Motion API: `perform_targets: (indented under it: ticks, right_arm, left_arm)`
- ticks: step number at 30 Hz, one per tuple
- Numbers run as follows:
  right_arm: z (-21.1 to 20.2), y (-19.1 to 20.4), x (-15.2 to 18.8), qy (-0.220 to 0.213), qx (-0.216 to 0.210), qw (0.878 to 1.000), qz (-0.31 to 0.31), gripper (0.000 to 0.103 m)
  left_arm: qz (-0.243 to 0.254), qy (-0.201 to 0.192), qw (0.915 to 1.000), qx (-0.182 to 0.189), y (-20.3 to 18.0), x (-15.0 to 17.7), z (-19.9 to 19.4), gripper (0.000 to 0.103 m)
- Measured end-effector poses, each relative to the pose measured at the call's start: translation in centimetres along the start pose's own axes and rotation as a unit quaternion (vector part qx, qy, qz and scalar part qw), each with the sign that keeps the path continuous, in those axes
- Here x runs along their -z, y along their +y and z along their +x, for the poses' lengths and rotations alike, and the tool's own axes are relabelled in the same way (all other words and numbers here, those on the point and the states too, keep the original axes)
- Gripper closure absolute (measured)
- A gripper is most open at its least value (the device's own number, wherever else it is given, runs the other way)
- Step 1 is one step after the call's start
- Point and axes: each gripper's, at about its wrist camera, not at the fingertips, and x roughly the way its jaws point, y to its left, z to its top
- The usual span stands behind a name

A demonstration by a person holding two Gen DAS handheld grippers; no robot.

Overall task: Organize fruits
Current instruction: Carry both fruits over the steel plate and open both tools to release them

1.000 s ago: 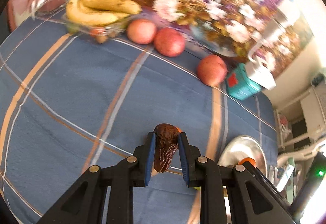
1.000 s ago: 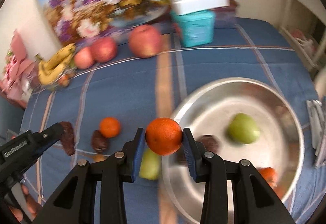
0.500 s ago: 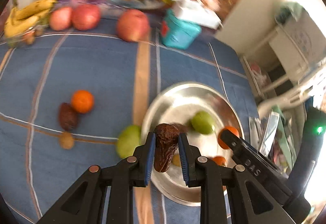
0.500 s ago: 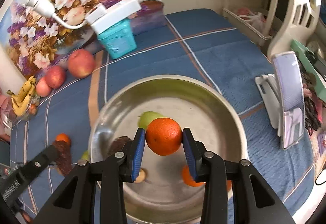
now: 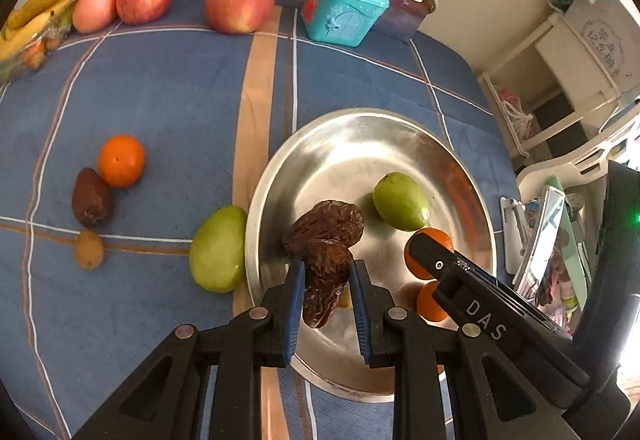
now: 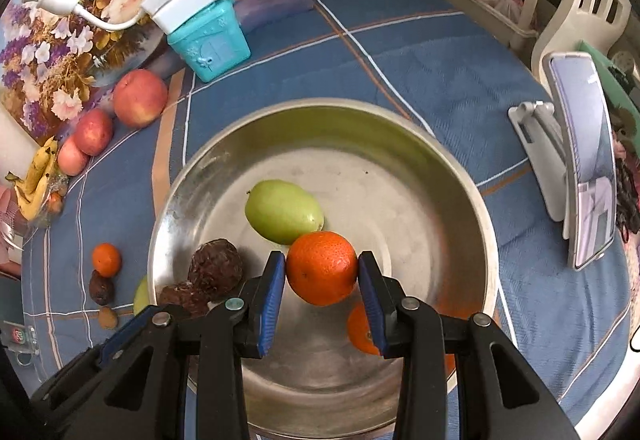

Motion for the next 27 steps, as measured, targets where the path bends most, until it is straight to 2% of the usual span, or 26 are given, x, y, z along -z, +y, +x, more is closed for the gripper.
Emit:
perform_targets:
  ticks: [12,21,27]
  right_arm:
    - [0.0,-0.3,-0.1,0.005,-0.005,1.000,0.008,0.063]
    - [-1.1,-0.1,-0.3,-0.011,-0.008,1.000,0.005,0.063]
    - [-1.5,0.1,-0.2,-0.017,-0.011,1.000,0.002,0.063]
  left_arm:
    - [-0.007,0.009,0.9999,0.012,0.4,-0.2,-0.2,0.076]
    - [-0.021,0.000,0.9997,0.014,1.2,-0.6,-1.1,0.076]
    - [-0.048,-0.016,0.9986,-0.013,4.2,-1.1,-2.5,0.076]
